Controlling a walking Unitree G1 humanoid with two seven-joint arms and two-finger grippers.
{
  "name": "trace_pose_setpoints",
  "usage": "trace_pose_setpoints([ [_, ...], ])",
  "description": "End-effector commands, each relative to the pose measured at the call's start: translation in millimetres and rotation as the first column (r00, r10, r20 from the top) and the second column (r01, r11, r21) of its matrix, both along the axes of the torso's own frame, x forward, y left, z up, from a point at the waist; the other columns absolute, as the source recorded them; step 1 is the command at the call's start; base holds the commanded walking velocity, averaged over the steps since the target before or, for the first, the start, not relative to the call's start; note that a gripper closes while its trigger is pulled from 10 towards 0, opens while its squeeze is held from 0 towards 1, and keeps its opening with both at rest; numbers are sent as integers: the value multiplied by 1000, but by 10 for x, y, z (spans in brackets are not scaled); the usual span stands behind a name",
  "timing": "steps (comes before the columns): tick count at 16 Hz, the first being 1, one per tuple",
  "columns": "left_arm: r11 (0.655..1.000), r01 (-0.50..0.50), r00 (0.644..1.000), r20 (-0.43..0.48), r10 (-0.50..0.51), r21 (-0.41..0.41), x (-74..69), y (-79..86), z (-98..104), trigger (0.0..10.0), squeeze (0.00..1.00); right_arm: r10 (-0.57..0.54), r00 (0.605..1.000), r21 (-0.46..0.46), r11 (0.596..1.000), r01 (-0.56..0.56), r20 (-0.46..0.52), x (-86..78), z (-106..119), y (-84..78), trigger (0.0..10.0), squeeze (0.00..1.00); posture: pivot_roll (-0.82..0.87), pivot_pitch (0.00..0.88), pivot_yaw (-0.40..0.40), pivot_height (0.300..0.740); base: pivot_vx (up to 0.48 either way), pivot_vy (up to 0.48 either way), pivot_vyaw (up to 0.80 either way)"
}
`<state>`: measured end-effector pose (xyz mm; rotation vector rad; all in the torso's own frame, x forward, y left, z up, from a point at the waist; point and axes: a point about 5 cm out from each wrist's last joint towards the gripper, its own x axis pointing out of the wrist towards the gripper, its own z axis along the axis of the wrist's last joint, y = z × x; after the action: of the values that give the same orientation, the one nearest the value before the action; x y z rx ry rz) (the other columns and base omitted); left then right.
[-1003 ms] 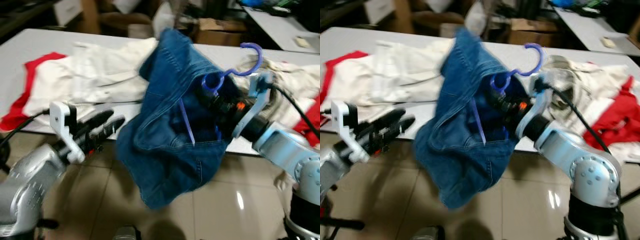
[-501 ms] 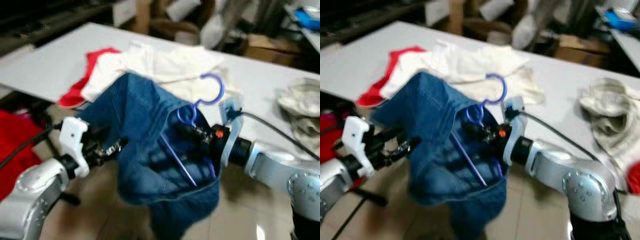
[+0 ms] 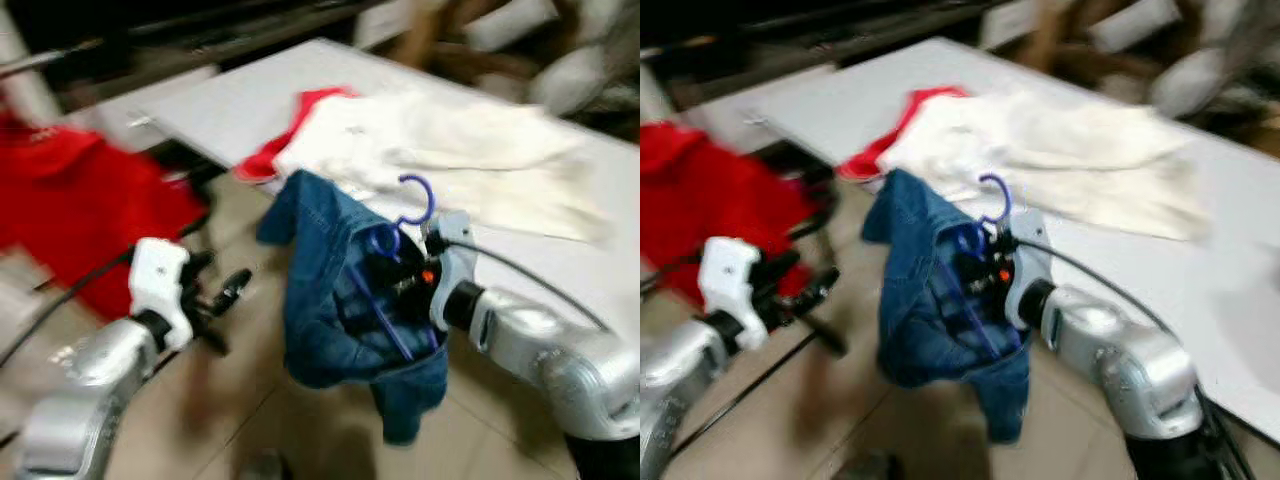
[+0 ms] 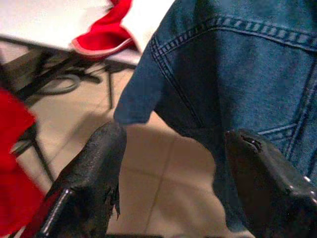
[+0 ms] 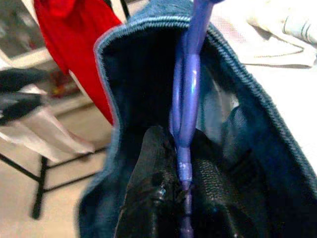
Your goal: Hang hanger
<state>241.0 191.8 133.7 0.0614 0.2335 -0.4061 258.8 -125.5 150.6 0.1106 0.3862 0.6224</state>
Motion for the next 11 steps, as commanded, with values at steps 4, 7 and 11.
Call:
trace_pose_setpoints([
  [4, 994, -91, 996, 23, 90, 64, 101, -18, -133, 10000, 0, -121, 993, -45, 992, 122, 15, 16, -355, -92, 10000, 0, -59, 37, -28, 740, 0, 0, 638],
  [7, 995, -90, 996, 18, 90, 52, 111, -51, -216, 10000, 0, -226, 974, -65, 972, 226, 7, 4, -552, -217, 10000, 0, -63, 38, -27, 740, 0, 0, 800],
  [11, 989, -140, 990, 37, 138, 39, 148, -16, -242, 10000, 0, -248, 968, -32, 968, 250, 45, 23, -536, -259, 10000, 0, -67, 38, -29, 740, 0, 0, 800],
])
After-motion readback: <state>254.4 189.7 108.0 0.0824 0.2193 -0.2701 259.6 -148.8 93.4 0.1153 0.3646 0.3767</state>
